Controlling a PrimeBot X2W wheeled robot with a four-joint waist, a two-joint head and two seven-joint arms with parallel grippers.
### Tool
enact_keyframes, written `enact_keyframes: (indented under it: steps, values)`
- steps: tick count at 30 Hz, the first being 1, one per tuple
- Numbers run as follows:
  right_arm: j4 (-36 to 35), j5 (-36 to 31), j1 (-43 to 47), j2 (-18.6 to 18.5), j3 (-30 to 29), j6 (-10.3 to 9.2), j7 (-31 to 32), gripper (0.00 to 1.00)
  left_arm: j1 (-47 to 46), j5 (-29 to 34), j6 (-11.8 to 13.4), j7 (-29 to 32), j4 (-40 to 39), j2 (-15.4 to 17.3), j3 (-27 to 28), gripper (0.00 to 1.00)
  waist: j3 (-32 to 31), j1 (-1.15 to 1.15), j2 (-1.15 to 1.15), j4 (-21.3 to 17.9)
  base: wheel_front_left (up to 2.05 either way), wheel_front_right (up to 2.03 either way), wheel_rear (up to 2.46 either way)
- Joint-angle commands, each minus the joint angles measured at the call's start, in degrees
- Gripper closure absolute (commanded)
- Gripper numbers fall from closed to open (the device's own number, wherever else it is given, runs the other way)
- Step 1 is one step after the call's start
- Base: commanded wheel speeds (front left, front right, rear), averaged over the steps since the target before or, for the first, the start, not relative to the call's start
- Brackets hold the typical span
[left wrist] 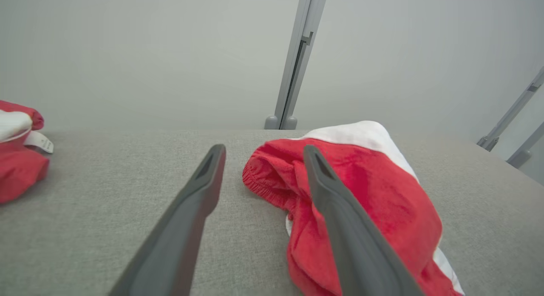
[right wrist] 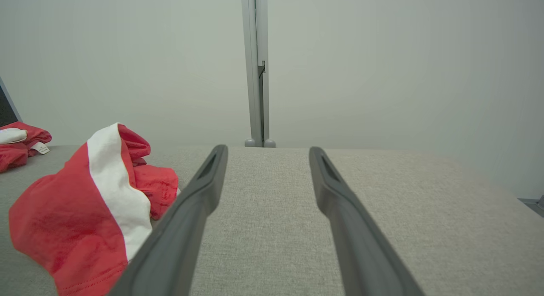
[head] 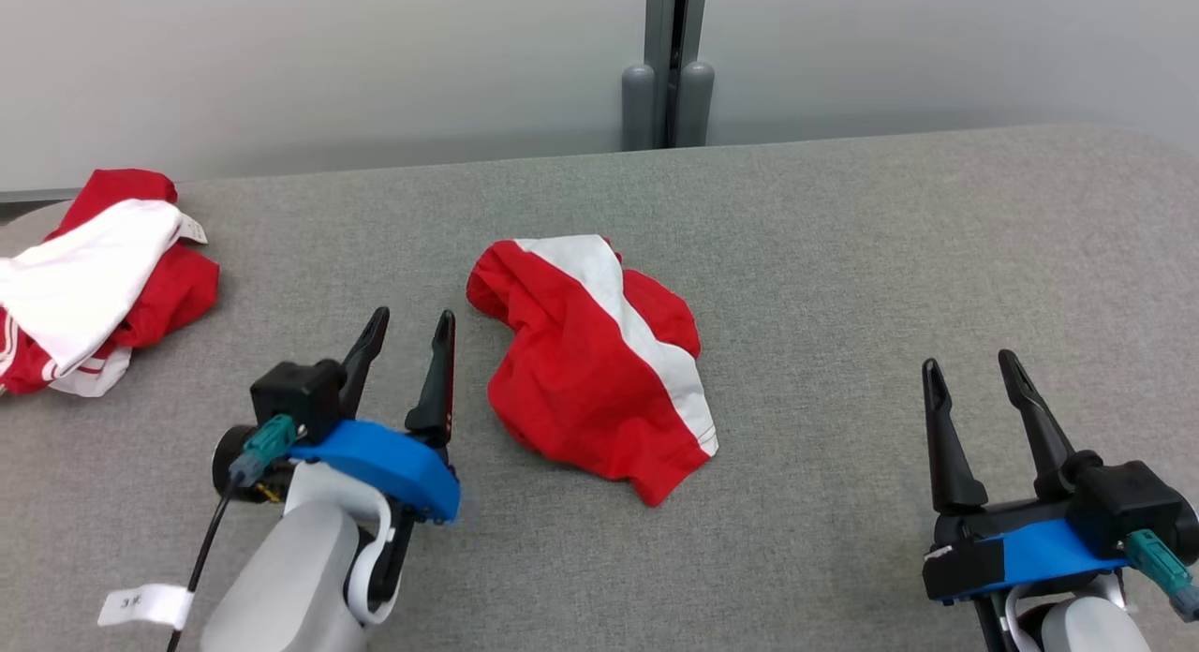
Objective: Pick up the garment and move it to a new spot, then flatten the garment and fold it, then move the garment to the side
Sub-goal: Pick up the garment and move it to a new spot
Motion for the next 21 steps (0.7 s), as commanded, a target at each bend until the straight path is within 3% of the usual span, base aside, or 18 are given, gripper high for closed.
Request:
enact_keyframes:
  steps: [1,6,12,21]
  values:
    - [0.0,-0.4,0.6,-0.1,-0.2,0.01,-0.2,0.00,1.4,0.6,0.4,-0.3,-1.1,0.5,0.4,0.00,-0.3,0.00,0.00,0.1,0.00,0.00,0.00]
    - [0.3,-0.3,1.8,-0.1,0.2,0.01,-0.2,0.00,9.7,1.4,2.4,-0.3,-8.3,1.8,4.5,0.00,-1.8,0.00,0.00,0.6,0.00,0.00,0.00]
    - [0.8,-0.4,3.5,-0.1,1.2,0.01,-0.2,0.00,18.5,2.6,5.0,-0.3,-15.2,0.8,9.8,0.00,-2.9,0.00,0.00,1.5,0.00,0.00,0.00]
    - [2.4,1.1,5.0,-0.1,2.6,0.01,-0.2,0.00,25.3,5.7,5.2,-0.3,-19.6,-0.5,14.9,0.00,-3.9,0.00,0.00,1.3,0.00,0.00,0.00]
